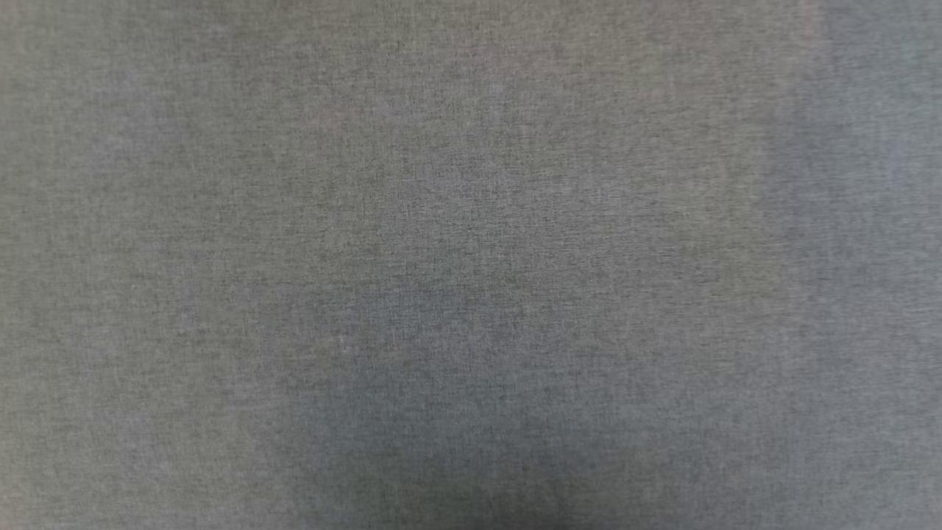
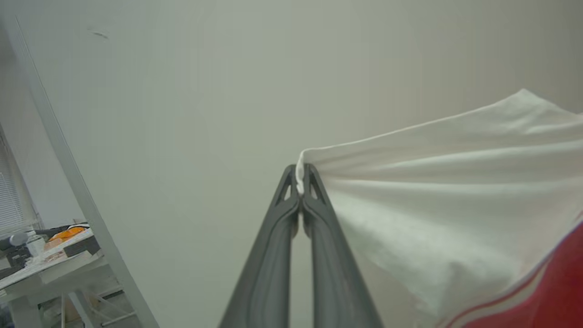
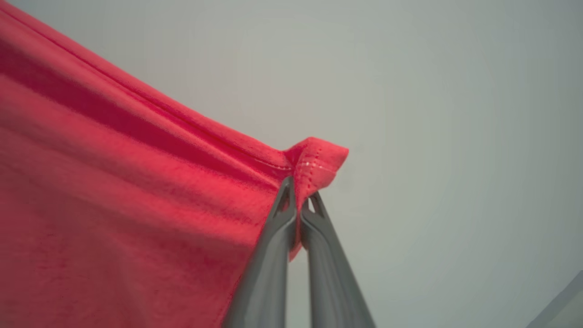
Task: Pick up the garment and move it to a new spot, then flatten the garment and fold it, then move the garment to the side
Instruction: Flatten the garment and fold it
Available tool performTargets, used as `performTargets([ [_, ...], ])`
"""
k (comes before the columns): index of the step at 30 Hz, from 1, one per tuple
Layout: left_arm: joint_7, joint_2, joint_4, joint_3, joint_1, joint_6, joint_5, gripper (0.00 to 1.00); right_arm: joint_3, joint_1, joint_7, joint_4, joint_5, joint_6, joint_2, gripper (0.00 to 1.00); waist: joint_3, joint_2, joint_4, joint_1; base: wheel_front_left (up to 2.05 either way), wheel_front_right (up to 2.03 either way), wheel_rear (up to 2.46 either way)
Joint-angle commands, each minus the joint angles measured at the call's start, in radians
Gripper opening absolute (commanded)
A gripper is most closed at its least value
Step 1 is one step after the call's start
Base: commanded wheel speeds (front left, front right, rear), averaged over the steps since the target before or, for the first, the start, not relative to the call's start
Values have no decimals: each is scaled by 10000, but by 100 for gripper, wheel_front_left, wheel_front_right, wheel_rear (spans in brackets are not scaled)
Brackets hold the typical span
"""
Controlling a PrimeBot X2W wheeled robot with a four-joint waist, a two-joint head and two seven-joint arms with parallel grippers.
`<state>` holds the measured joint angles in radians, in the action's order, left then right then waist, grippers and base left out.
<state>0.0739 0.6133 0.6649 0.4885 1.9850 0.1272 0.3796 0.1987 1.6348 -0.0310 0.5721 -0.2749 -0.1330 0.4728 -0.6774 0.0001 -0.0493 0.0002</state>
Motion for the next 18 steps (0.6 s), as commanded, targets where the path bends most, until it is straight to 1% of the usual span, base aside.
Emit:
performTargets([
  [1, 260, 106, 444, -47, 62, -34, 145, 0, 254, 47, 216, 364, 132, 23, -32, 0, -319, -1, 137, -2, 0, 0, 0],
  [6, 1154, -340, 1453, 116, -859, 13, 727, 0, 912, -112, 1022, 1132, 78, 23, -232, 0, -375, -1, 377, -2, 0, 0, 0],
  [9, 1542, -648, 1635, 339, -1769, 26, 1013, 0, 1376, -441, 1387, 1396, -105, 23, -274, 0, -320, -1, 545, -2, 0, 0, 0],
  [11, 1694, -828, 1572, 499, -2453, 29, 1214, 0, 1546, -750, 1740, 1535, -317, 23, -328, 0, -166, -1, 625, -2, 0, 0, 0],
  [13, 1774, -1208, 1220, 627, -3324, 31, 1981, 0, 1686, -1147, 2103, 1680, -498, 23, -404, 0, 49, -1, 711, -2, 0, 0, 0],
  [14, 1798, -1308, 1065, 598, -3807, 31, 2451, 0, 1751, -1416, 2274, 1756, -610, 23, -472, 0, 187, -1, 759, -2, 0, 0, 0],
  [18, 1858, -1273, 406, 946, -5374, 32, 2898, 0, 2232, -2499, 2648, 1861, -908, 23, -625, 0, 756, -1, 883, -2, 0, 0, 0],
])
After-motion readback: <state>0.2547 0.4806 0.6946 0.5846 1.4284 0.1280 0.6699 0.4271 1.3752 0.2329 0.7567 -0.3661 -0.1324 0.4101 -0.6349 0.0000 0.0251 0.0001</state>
